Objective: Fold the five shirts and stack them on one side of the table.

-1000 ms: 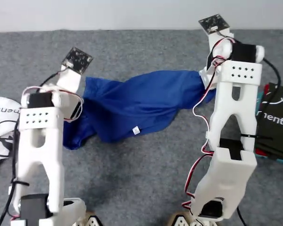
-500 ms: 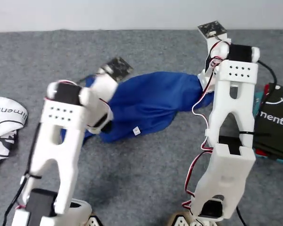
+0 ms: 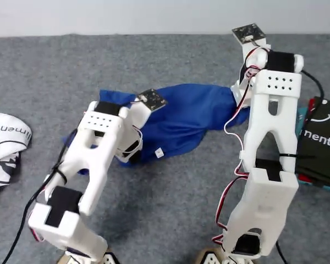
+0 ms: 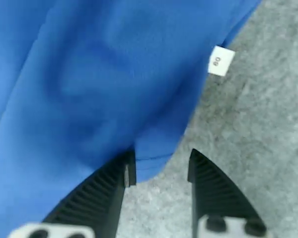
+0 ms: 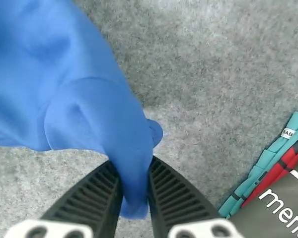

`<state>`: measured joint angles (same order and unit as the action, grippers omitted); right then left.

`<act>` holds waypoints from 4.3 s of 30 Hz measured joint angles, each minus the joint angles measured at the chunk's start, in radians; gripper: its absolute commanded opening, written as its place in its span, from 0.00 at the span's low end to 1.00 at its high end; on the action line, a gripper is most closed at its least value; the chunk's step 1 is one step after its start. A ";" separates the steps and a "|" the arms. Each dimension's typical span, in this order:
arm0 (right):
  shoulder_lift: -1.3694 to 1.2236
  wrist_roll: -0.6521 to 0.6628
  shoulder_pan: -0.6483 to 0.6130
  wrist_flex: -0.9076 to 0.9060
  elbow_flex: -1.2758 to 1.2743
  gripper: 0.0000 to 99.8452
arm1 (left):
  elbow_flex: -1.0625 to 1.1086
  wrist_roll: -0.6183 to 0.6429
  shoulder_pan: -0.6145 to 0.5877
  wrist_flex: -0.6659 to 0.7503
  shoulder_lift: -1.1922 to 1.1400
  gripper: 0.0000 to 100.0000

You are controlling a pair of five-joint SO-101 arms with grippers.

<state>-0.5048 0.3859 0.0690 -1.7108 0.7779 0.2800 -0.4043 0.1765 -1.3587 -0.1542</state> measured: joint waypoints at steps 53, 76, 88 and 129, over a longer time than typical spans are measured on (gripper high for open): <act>0.000 0.000 0.000 0.000 0.000 0.01 | -0.104 0.046 0.002 0.034 -0.164 0.12; 0.005 0.002 0.069 -0.040 0.009 0.01 | -0.298 0.041 -0.006 -0.160 0.126 0.01; 0.209 0.121 0.078 -0.041 0.103 0.01 | -0.301 -0.074 -0.253 -0.204 0.537 0.01; 0.301 0.106 0.028 -0.044 -0.101 0.01 | 0.345 -0.060 0.052 -0.167 0.818 0.16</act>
<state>-0.2041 0.4918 0.0967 -1.7553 0.6767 0.6252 -0.4641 0.2286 -1.5259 0.6636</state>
